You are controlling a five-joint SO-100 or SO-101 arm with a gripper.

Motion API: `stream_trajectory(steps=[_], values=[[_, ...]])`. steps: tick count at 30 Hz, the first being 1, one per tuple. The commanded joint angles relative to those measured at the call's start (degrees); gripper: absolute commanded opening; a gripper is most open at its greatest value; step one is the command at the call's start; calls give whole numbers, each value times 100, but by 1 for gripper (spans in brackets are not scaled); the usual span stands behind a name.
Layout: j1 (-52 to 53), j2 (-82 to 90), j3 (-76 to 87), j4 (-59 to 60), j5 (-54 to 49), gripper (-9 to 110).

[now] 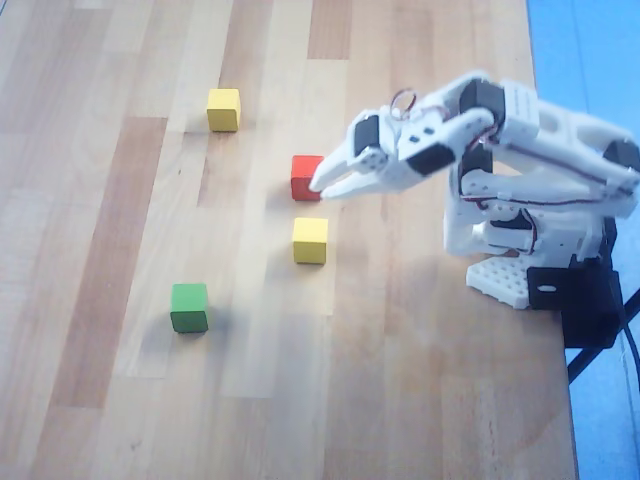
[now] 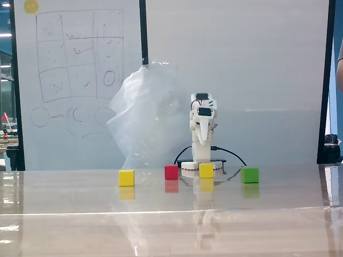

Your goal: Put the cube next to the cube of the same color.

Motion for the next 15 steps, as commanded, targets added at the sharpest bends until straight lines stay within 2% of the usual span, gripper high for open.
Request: stream_trajectory(steps=[1,8,15], values=[[0,-1441,-2057,729,9,4],[-70,-4395,-4307,1661,18,4],[-53,-6354,-4658,1758,35,5]])
